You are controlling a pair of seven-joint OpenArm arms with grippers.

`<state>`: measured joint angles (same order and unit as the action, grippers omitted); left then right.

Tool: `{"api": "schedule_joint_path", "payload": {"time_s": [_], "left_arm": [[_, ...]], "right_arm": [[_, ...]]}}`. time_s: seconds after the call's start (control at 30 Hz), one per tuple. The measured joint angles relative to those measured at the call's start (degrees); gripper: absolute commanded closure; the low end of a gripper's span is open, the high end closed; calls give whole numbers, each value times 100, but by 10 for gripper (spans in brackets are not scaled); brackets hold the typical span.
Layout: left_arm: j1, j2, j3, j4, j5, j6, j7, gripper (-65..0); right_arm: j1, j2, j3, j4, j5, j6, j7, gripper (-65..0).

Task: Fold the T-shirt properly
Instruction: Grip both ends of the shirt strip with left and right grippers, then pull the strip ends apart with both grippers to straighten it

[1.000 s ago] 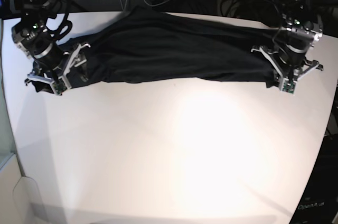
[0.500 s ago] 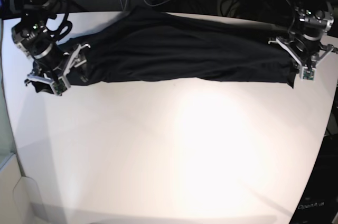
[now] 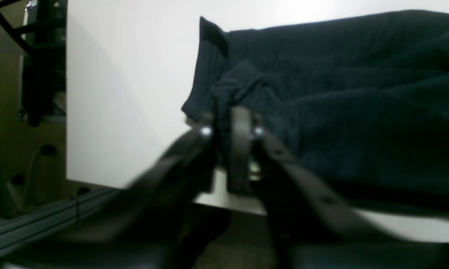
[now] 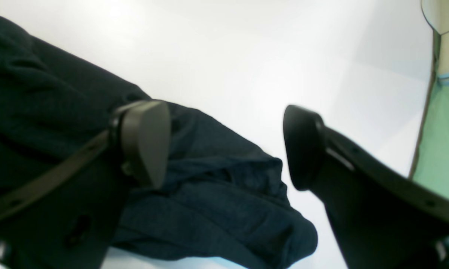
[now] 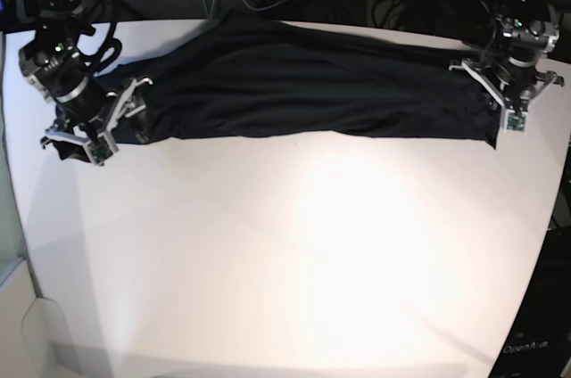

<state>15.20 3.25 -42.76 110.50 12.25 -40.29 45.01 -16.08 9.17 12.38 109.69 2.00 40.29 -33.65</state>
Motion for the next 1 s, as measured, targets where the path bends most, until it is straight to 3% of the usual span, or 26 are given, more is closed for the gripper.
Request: {"api": "schedule_joint_path", "payload": {"time_s": [0.1, 0.17, 0.4, 0.5, 0.67, 0.83, 1.0], "left_arm": [[-2, 24, -72, 26, -31, -2, 0, -372], [-33, 63, -234, 59, -118, 0, 2, -421], [-238, 55, -1001, 356, -1257, 0, 72, -423], [-638, 24, -1215, 271, -990, 2, 90, -423], [-1176, -404, -1204, -828, -166, 4, 319, -423], [-1172, -802, -1222, -1648, -151, 4, 304, -424], [-1189, -815, -1196, -1714, -175, 0, 282, -424]], "right_arm": [[0, 0, -2, 0, 0, 0, 0, -472], [17, 0, -2, 0, -2, 0, 0, -472], [79, 0, -2, -7, 0, 0, -2, -472], [81, 55, 13, -9, -2, 0, 0, -473], [48, 254, 94, -295, 0, 0, 24, -470], [52, 212, 551, -774, -33, 0, 7, -474], [81, 210, 682, -957, 0, 0, 2, -476]]}}
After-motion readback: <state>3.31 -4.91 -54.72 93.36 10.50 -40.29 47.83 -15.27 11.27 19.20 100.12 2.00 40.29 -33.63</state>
